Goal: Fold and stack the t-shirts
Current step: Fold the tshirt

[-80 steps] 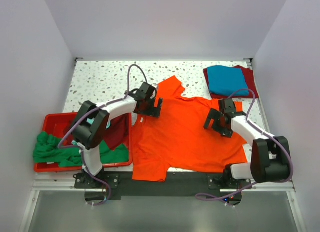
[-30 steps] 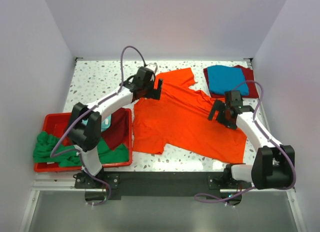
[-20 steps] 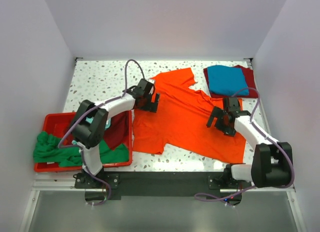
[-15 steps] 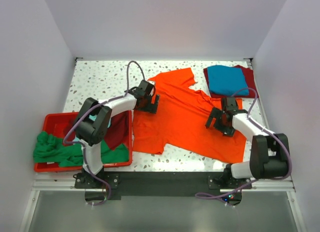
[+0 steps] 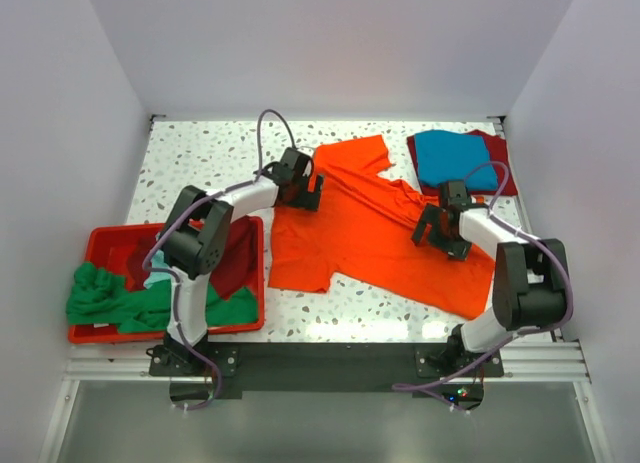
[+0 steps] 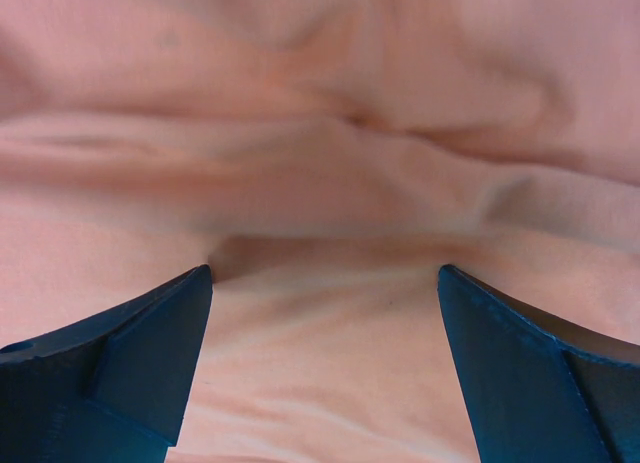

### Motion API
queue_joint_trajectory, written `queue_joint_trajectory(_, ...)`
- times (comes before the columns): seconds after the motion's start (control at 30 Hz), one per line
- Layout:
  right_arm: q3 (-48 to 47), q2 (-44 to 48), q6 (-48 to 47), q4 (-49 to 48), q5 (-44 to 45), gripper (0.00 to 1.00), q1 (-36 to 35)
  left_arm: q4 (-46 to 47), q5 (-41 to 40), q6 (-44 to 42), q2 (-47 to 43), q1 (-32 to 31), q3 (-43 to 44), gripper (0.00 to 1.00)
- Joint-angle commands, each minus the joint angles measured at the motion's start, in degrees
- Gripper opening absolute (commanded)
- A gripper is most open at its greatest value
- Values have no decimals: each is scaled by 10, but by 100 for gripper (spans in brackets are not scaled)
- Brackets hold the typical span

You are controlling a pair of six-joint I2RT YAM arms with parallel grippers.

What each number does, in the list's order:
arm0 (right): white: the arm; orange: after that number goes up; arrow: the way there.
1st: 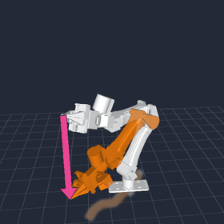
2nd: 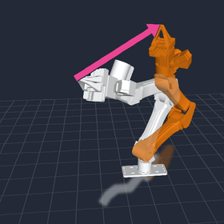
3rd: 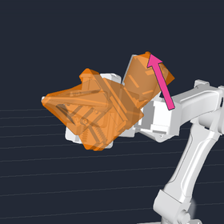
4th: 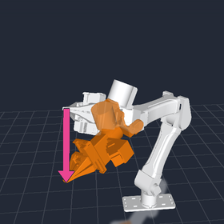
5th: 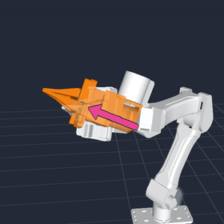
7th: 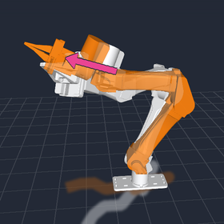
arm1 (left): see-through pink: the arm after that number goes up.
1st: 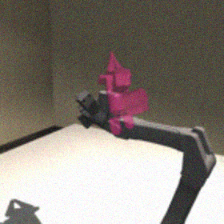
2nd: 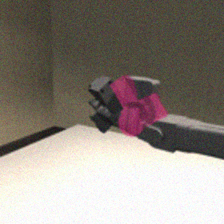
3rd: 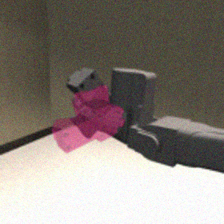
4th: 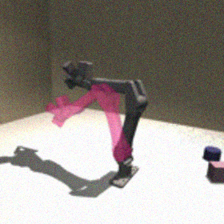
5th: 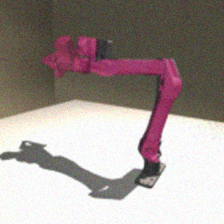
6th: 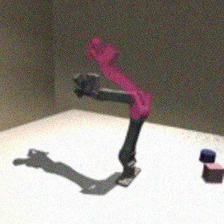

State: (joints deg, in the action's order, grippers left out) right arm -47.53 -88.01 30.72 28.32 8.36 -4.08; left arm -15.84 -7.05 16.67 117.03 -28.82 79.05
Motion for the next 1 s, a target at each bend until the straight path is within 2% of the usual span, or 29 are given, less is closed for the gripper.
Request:
queue_joint_trajectory(0.0,-31,-37,8,-7,23,99,4,-8,26,-19,50,9,38,100)
queue_joint_trajectory(0.3,-116,-97,7,26,39,99,11,-35,23,-61,130,30,168,100)
queue_joint_trajectory(0.6,-168,-118,0,46,30,99,17,-30,86,-105,162,30,269,100)
queue_joint_trajectory(0.8,-187,-110,-6,54,15,99,19,-28,57,-92,91,30,256,100)
queue_joint_trajectory(0.97,-190,-79,-22,57,15,99,19,-24,13,-50,-23,29,172,100)
